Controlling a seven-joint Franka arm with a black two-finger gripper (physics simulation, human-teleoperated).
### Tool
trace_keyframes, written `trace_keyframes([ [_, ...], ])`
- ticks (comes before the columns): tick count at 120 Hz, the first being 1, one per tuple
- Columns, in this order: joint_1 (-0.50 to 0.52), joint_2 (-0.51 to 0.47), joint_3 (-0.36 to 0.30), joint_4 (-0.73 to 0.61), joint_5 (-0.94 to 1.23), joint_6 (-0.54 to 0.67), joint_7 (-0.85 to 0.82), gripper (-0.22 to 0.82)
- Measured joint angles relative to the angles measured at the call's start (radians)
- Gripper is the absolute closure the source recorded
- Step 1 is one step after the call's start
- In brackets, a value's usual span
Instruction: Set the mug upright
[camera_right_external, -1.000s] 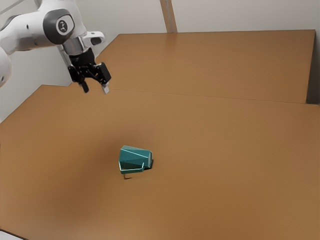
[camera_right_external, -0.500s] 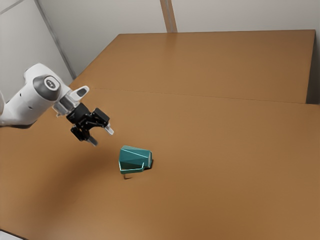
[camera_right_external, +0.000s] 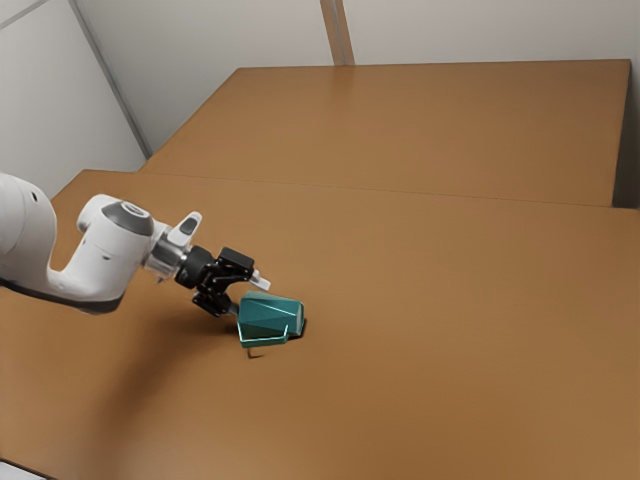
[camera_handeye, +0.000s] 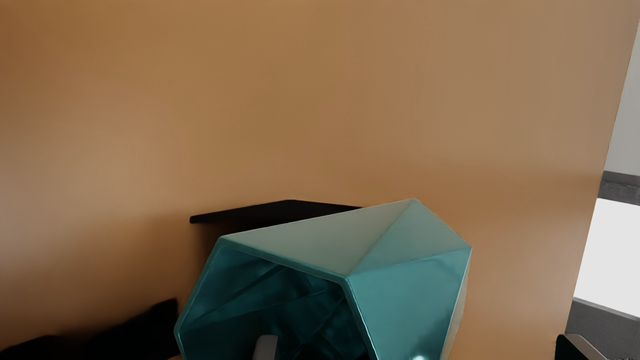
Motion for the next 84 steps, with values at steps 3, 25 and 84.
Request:
trace_keyframes([
  [3,0.000,0.003,-0.001,0.000,-0.014,-0.002,0.014,0.00],
  [25,-0.003,0.009,-0.002,0.000,-0.069,-0.019,0.098,0.21],
  [84,-0.017,-0.064,-0.005,0.013,-0.067,-0.077,0.232,0.75],
])
